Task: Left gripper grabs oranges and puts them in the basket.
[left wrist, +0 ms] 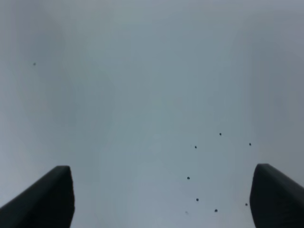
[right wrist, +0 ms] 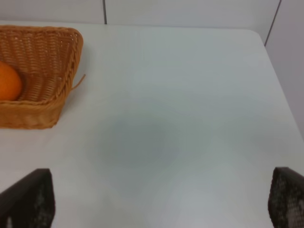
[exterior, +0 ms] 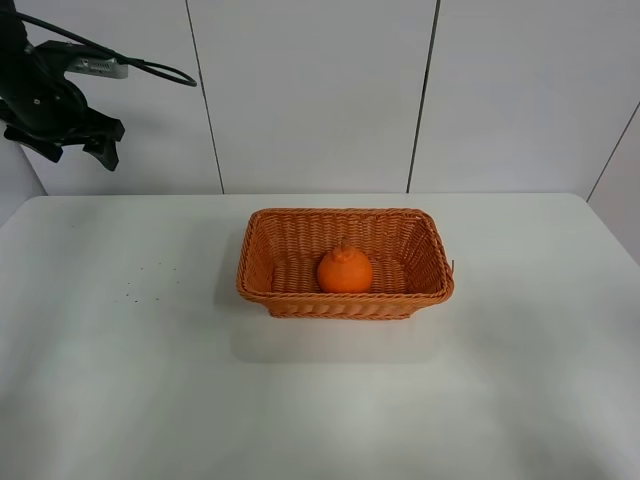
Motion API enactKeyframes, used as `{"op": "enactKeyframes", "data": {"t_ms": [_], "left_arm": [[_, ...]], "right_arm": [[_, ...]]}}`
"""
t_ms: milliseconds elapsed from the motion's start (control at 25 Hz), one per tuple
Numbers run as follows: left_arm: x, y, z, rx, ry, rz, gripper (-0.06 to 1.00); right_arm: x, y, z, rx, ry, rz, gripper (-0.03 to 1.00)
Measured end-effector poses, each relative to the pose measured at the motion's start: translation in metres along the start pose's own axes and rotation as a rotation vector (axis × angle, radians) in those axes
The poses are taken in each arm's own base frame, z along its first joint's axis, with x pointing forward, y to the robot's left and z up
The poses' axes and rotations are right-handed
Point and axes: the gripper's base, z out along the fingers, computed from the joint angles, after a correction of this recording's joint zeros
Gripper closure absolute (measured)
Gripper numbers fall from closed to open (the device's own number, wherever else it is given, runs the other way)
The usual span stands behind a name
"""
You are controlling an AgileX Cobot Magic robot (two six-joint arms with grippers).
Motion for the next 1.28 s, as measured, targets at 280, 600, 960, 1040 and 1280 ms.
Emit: {"op": "enactKeyframes", "data": {"t_ms": [280, 600, 960, 1040, 1280], "left_arm": [[0.036, 0.0, -0.05, -0.023, -0.114, 0.007, 0.09], [0.091, -0.003, -0.106, -0.056, -0.267, 0.014, 0.09], [0.166, -0.011, -0.145, -0.076, -0.394, -0.019, 0.09], [0.18, -0.013, -0.15, -0.077, -0.41, -0.033, 0.09], [0.224, -0.019, -0.159, -0.08, -0.446, -0.056, 0.09]], "right_arm": [[0.0, 0.0, 0.0, 0.0, 0.0, 0.0, 0.27], [0.0, 0.0, 0.0, 0.0, 0.0, 0.0, 0.27], [0.0, 0.0, 0.0, 0.0, 0.0, 0.0, 0.27], [0.0, 0.0, 0.0, 0.0, 0.0, 0.0, 0.27], [0.0, 0.0, 0.0, 0.0, 0.0, 0.0, 0.27]]}}
